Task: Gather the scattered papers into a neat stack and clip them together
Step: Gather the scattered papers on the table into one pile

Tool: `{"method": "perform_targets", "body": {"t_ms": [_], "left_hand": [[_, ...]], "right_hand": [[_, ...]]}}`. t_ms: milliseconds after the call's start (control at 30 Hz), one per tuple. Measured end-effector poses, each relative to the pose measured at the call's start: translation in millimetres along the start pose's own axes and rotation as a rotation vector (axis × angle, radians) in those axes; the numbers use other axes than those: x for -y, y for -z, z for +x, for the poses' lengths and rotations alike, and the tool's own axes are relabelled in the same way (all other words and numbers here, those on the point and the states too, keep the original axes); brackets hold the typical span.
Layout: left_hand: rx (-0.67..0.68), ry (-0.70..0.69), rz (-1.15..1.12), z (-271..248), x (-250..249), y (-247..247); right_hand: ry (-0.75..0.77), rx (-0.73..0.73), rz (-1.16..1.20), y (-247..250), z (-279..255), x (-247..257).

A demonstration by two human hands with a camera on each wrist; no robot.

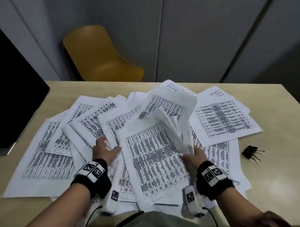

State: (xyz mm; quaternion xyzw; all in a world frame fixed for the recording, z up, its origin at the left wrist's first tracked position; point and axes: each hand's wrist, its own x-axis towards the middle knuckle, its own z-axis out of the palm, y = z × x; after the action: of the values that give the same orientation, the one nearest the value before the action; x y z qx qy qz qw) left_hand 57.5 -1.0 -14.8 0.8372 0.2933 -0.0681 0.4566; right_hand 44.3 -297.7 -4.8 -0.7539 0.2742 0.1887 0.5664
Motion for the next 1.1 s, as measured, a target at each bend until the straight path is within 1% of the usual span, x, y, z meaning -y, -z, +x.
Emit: {"method": "perform_targets", "body": {"t_ms": [67, 133, 233, 267, 333, 367, 400, 500, 600, 667, 700, 733, 767, 800, 833, 867, 900, 967, 1033, 1100], "left_hand": [[0.028, 0.055, -0.151, 2.4, -5.3, 3.9], [0.074, 0.093, -0.237, 4.2, -9.1, 2.9], [0.105, 0.123, -0.285, 1.8, -11.1, -1.5], [0.12, 0.123, -0.315, 0.8, -10.1, -1.9], [0.213, 0.163, -0.361, -1.1, -10.3, -4.7], [0.26, 0.168, -0.348, -3.4, -11.8, -5.3], [0.274, 0.141, -0.311, -4.2, -13.5, -7.7], [0.234, 0.077, -0.266, -9.0, -22.4, -14.0], [0.282, 0.08, -0.201, -8.6, -22.6, -18.8], [0.241, 0.087, -0.161, -6.2, -15.5, -19.8], [0.202, 0.08, -0.165, -6.1, -12.7, -18.3], [0.178, 0.091, -0.177, -4.4, -8.6, -17.3], [0.156, 0.09, -0.201, -4.6, -6.0, -15.4], [0.152, 0.105, -0.219, -3.1, -1.3, -13.6], [0.152, 0.107, -0.238, -3.7, 1.3, -12.0], [0.159, 0.136, -0.268, -2.1, 5.5, -11.3], [0.162, 0.146, -0.297, -1.4, 8.6, -11.1], [0.157, 0.18, -0.337, -0.4, 12.0, -10.7], [0.164, 0.215, -0.388, 0.7, 11.7, -10.3], [0.164, 0.234, -0.439, 1.1, 11.4, -9.6]], "right_hand": [[-0.001, 0.023, 0.013, 5.9, -4.3, -4.8], [-0.018, 0.019, 0.016, 5.8, -8.3, -8.4], [-0.074, 0.061, 0.124, 3.2, -11.9, -17.3], [-0.08, 0.088, 0.124, 2.0, -13.9, -17.3], [-0.085, 0.156, 0.055, 4.3, -13.1, -13.9], [-0.088, 0.179, 0.028, 3.2, -12.8, -12.3], [-0.078, 0.202, 0.002, 2.9, -12.7, -9.6], [0.043, 0.212, -0.145, 1.1, -5.0, -6.8], [0.111, 0.277, -0.244, 3.5, -4.4, 2.4], [0.164, 0.324, -0.244, 10.8, -1.5, 9.9], [0.208, 0.302, -0.237, 16.2, 1.1, 13.4], [0.261, 0.215, -0.242, 23.6, 7.2, 17.3], [0.299, 0.076, -0.277, 30.9, 16.5, 20.0], [0.318, -0.061, -0.379, 39.2, 27.1, 23.9], [0.316, -0.155, -0.537, 47.2, 38.6, 25.9], [0.302, -0.193, -0.713, 53.3, 46.6, 27.3], [0.27, -0.173, -0.869, 57.0, 53.0, 27.1], [0.222, -0.036, -1.058, 55.4, 58.9, 22.0], [0.245, 0.085, -1.121, 47.1, 48.9, 12.3], [0.316, 0.122, -1.144, 38.2, 26.4, 1.5]]}}
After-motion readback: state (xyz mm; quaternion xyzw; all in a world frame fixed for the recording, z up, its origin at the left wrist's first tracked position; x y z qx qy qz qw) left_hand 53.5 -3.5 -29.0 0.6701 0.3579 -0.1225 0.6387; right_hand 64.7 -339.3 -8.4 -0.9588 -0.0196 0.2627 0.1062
